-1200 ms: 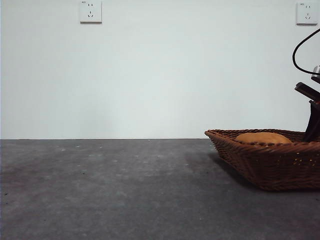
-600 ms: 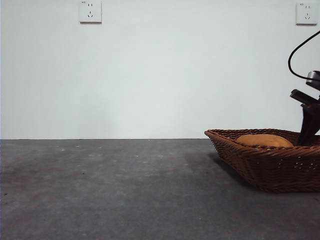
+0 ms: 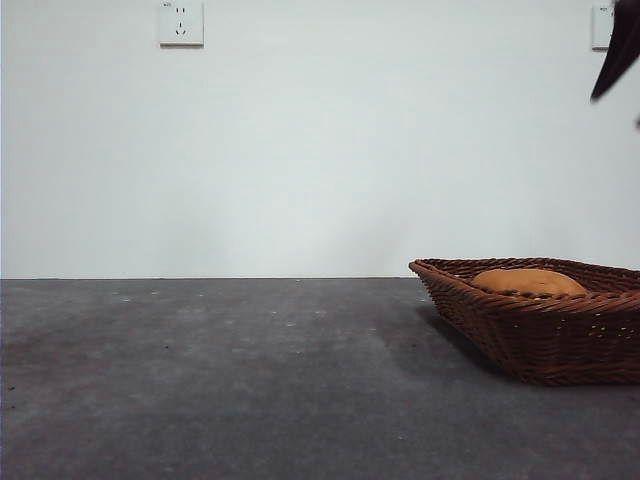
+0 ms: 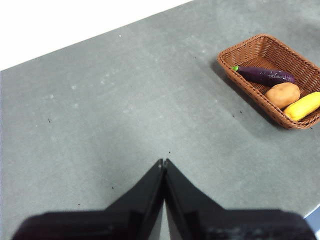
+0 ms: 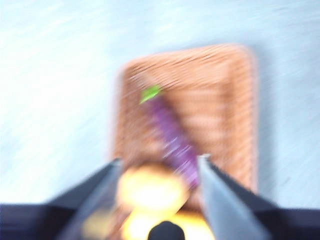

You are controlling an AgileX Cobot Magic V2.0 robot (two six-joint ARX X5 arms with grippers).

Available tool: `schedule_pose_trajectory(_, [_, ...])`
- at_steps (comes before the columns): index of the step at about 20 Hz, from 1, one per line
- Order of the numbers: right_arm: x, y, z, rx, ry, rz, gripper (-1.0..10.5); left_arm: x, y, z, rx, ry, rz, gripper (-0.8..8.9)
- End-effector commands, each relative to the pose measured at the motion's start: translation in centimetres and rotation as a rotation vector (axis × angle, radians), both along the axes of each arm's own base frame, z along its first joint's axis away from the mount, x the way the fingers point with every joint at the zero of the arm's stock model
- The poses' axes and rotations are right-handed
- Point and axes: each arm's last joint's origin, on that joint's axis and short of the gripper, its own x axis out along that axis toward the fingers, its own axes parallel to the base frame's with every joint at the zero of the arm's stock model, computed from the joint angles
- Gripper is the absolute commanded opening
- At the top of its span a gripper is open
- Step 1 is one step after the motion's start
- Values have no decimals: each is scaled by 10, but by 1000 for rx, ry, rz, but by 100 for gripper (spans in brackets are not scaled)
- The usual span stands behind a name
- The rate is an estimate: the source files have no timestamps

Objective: Help me put the vegetables on the table into the basket

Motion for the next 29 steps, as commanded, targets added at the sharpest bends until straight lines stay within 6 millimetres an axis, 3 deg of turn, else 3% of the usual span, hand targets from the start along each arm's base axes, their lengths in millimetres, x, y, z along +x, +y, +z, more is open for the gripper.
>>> schedule_pose_trajectory(1, [-31, 10, 20, -33, -41, 68, 100, 2, 0, 0, 10, -7, -3, -8])
schedule_pose_trajectory(5, [-80, 22, 37, -63, -24, 143, 65, 4, -1, -1, 12, -2, -3, -8])
schedule_pose_trajectory(7, [-97, 24, 42, -73, -17, 170, -13, 5, -1, -1, 12, 0, -4, -8])
schedule_pose_trajectory(11, [-121, 26, 45, -89, 2, 196, -12, 5, -1, -1, 12, 0, -4, -8])
schedule_pose_trajectory(20, [-125, 27, 47, -87, -5, 182, 1, 5, -1, -1, 12, 3, -3, -5])
schedule_pose_trajectory(29, [-125, 27, 47, -91, -6, 186, 1, 21, -3, -5, 20, 53, -4, -4])
